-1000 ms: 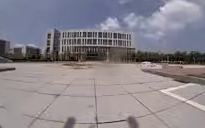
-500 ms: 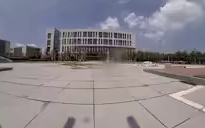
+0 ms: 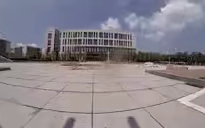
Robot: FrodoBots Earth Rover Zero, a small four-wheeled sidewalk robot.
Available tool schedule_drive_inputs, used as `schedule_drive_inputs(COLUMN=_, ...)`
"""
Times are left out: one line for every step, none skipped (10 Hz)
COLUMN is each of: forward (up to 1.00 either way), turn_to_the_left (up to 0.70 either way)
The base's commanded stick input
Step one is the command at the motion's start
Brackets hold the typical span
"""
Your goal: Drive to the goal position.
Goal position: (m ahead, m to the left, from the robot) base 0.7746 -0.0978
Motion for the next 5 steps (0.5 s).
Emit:
schedule_drive_inputs(forward=0.70, turn_to_the_left=0.00)
schedule_drive_inputs(forward=0.70, turn_to_the_left=0.00)
schedule_drive_inputs(forward=0.70, turn_to_the_left=0.00)
schedule_drive_inputs(forward=0.70, turn_to_the_left=0.00)
schedule_drive_inputs(forward=0.70, turn_to_the_left=0.00)
